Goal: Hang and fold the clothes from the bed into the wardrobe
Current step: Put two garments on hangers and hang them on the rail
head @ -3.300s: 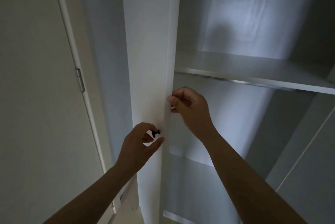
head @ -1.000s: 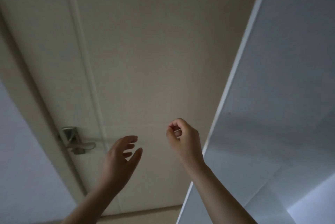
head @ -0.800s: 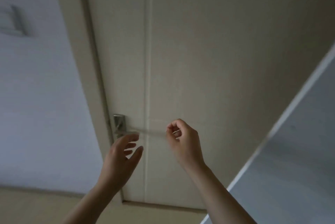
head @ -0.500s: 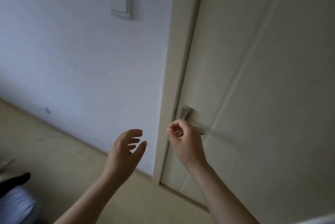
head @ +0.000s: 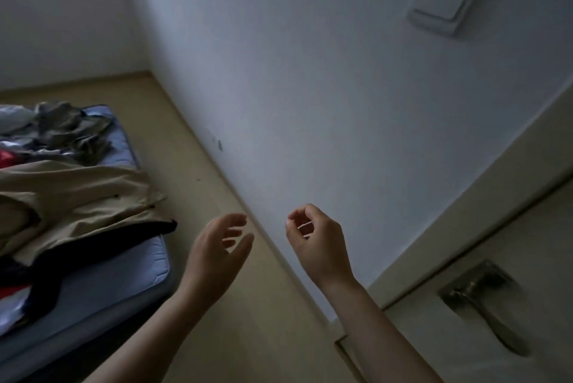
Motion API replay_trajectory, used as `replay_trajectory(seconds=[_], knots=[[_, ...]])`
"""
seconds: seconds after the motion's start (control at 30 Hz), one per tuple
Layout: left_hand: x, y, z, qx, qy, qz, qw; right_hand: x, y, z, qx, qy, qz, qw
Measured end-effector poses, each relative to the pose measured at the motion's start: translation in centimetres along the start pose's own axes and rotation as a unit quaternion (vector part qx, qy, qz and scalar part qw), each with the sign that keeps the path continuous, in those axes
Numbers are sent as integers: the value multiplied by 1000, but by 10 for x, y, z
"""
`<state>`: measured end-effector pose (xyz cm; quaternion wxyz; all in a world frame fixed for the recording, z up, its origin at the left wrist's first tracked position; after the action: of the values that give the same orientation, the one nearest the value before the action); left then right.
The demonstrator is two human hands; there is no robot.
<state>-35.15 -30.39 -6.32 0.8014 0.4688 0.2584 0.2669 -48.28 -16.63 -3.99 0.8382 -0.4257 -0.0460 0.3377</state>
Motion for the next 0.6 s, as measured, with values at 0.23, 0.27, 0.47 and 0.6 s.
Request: replay_trajectory(seconds=[0.23, 0.27, 0.47, 0.6], knots=[[-43, -25, 47, -23, 110, 55, 992, -78, -24, -63, -35, -94, 84, 991], [-47, -31, 54, -25, 124, 63, 990, -86, -29, -72, -30, -101, 98, 990], [-65, -72, 114, -27, 201, 100, 974, -131, -65, -145, -19, -172, 160, 972], [-84, -114, 162, -19, 246, 130, 960, -161, -96, -210, -23, -210, 184, 960]])
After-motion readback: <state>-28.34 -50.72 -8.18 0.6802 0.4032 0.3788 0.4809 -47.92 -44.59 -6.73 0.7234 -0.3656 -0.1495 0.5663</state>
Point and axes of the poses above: each hand's wrist, its own x-axis away from the middle knuckle, its own z-axis out of the back of the hand, y = z × x, the point moved 10 cm from there along -x, towards the middle knuckle, and after that the axes turned 4 degrees about x, right-handed, at the moved point
